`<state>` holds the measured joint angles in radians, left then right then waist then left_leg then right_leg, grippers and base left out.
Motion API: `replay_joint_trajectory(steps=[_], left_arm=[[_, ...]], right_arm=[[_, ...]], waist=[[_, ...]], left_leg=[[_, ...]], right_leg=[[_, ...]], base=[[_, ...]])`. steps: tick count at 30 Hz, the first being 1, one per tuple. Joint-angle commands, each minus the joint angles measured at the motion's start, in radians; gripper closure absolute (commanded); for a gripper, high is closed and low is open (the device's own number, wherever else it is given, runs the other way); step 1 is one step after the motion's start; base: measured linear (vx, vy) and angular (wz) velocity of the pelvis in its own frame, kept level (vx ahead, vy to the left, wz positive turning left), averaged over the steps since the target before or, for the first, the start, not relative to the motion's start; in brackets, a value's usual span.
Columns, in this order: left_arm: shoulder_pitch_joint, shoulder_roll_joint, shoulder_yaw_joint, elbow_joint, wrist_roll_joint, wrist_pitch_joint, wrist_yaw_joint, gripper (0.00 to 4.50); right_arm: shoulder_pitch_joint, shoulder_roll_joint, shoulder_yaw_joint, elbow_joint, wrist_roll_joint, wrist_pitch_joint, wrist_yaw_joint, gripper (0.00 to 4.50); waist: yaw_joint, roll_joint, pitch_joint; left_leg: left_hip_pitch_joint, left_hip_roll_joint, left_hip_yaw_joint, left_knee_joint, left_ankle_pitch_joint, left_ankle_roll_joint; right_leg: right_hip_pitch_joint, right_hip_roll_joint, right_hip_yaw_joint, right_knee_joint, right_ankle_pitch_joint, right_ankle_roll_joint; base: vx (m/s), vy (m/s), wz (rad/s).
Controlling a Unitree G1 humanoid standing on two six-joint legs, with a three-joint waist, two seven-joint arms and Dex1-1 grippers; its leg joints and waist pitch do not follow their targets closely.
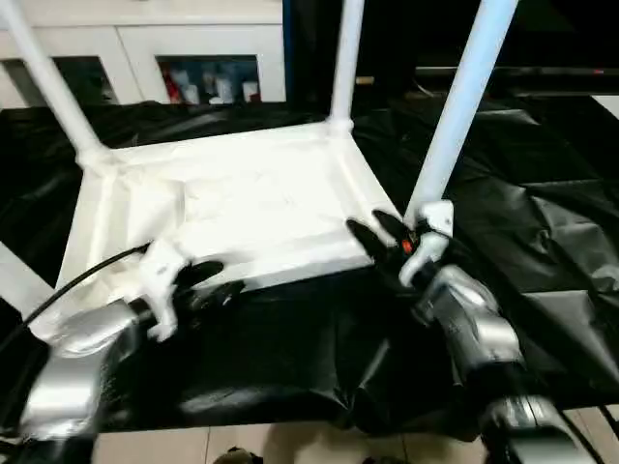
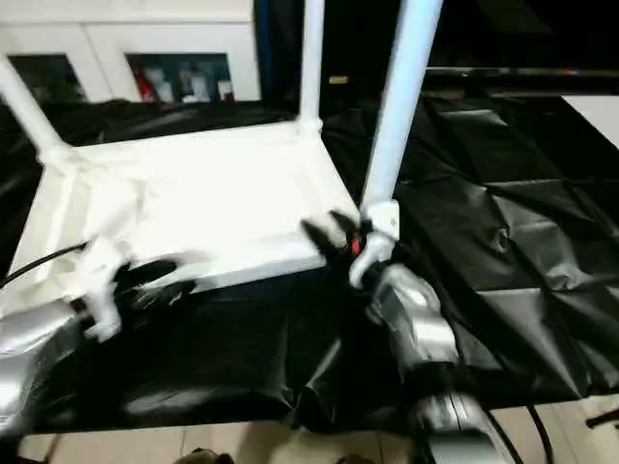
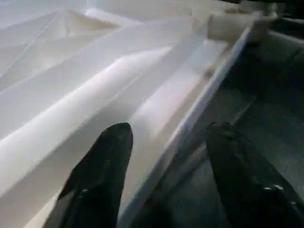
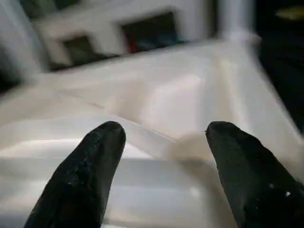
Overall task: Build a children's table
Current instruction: Rotate table base
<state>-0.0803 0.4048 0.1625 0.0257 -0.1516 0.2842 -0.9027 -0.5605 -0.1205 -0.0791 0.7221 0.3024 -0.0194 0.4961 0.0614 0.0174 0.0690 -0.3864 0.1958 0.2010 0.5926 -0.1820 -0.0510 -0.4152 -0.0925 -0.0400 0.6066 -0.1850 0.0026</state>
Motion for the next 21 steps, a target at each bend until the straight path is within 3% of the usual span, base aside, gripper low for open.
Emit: replay_joint_trajectory(steps=[1, 5, 6, 8, 10, 11, 12, 13, 14, 15, 17, 21], left_arm=[[0.046, 0.027, 0.037, -0.042, -0.018, 0.017, -0.007, 1.44], [0.139, 0.06, 0.062, -0.092, -0.043, 0.032, -0.023, 1.21], [0.201, 0.083, 0.076, -0.122, -0.056, 0.039, -0.049, 0.99], [0.25, 0.101, 0.092, -0.147, -0.068, 0.044, -0.068, 0.89], [0.302, 0.134, 0.102, -0.154, -0.066, 0.042, -0.096, 0.81], [0.4, 0.185, 0.141, -0.24, -0.105, 0.105, -0.155, 0.71], [0.414, 0.191, 0.149, -0.253, -0.112, 0.115, -0.163, 0.6], [0.431, 0.2, 0.163, -0.268, -0.124, 0.132, -0.174, 0.48], [0.444, 0.21, 0.176, -0.275, -0.132, 0.141, -0.18, 0.48], [0.455, 0.221, 0.181, -0.28, -0.141, 0.145, -0.179, 0.38], [0.468, 0.237, 0.197, -0.278, -0.149, 0.142, -0.189, 0.21], [0.497, 0.304, 0.255, -0.273, -0.189, 0.137, -0.214, 0.05]], right_arm=[[-0.046, -0.046, -0.058, 0.126, -0.035, -0.031, -0.151, 1.31], [-0.113, -0.068, -0.097, 0.238, -0.037, -0.067, -0.216, 1.31], [-0.145, -0.083, -0.109, 0.277, -0.032, -0.084, -0.231, 1.31], [-0.17, -0.095, -0.114, 0.308, -0.032, -0.099, -0.236, 1.31], [-0.19, -0.104, -0.117, 0.331, -0.029, -0.107, -0.233, 1.31], [-0.208, -0.106, -0.105, 0.342, -0.037, -0.125, -0.177, 1.31], [-0.209, -0.107, -0.102, 0.342, -0.039, -0.127, -0.167, 1.31], [-0.207, -0.106, -0.093, 0.338, -0.045, -0.13, -0.151, 1.31], [-0.206, -0.106, -0.083, 0.343, -0.056, -0.14, -0.138, 1.31], [-0.211, -0.104, -0.079, 0.359, -0.066, -0.155, -0.131, 1.31], [-0.204, -0.102, -0.064, 0.362, -0.082, -0.169, -0.11, 1.31], [-0.137, -0.095, 0.014, 0.333, -0.131, -0.224, -0.006, 1.31]], waist=[[-0.007, 0.001, -0.05], [-0.009, -0.002, -0.047], [-0.009, -0.011, -0.045], [-0.011, -0.009, -0.043], [-0.017, -0.014, -0.041], [-0.02, -0.018, -0.039], [-0.025, -0.018, -0.042], [-0.036, -0.014, -0.035], [-0.036, -0.014, -0.035], [-0.04, -0.016, -0.033], [-0.043, -0.019, -0.031], [-0.042, -0.016, -0.031]], left_leg=[[0.03, 0.033, -0.012, -0.089, -0.274, -0.008], [0.026, 0.031, -0.009, -0.087, -0.263, 0.009], [0.023, 0.032, -0.01, -0.089, -0.264, 0.013], [0.021, 0.033, -0.01, -0.09, -0.253, 0.022], [0.019, 0.032, -0.01, -0.089, -0.238, 0.031], [0.02, 0.032, -0.008, -0.088, -0.235, 0.036], [0.016, 0.035, -0.01, -0.088, -0.231, 0.036], [0.015, 0.038, -0.011, -0.094, -0.248, 0.031], [0.015, 0.038, -0.011, -0.094, -0.248, 0.031], [0.024, 0.039, -0.008, -0.093, -0.28, 0.012], [0.023, 0.038, -0.008, -0.095, -0.304, 0.0], [0.028, 0.039, -0.008, -0.093, -0.305, -0.006]], right_leg=[[0.023, -0.033, 0.033, -0.07, -0.212, -0.22], [0.024, -0.031, 0.034, -0.067, -0.181, -0.209], [0.028, -0.033, 0.033, -0.068, -0.181, -0.212], [0.028, -0.033, 0.033, -0.065, -0.171, -0.214], [0.031, -0.03, 0.032, -0.061, -0.141, -0.223], [0.03, -0.03, 0.033, -0.06, -0.132, -0.226], [0.035, -0.033, 0.033, -0.055, -0.119, -0.233], [0.033, -0.028, 0.029, -0.06, -0.137, -0.234], [0.033, -0.028, 0.029, -0.06, -0.137, -0.234], [0.028, -0.025, 0.031, -0.063, -0.157, -0.241], [0.029, -0.026, 0.034, -0.066, -0.183, -0.237], [0.027, -0.022, 0.036, -0.065, -0.153, -0.239]], base=[[0.0, 0.0, 0.0], [0.0, 0.0, 0.0], [0.0, 0.0, 0.0], [0.0, 0.0, 0.0], [0.0, 0.0, 0.0], [0.0, 0.0, 0.0], [0.0, 0.0, 0.0], [0.0, 0.0, 0.0], [0.0, 0.0, 0.0], [0.0, 0.0, 0.0], [0.0, 0.0, 0.0], [0.0, 0.0, 0.0]])
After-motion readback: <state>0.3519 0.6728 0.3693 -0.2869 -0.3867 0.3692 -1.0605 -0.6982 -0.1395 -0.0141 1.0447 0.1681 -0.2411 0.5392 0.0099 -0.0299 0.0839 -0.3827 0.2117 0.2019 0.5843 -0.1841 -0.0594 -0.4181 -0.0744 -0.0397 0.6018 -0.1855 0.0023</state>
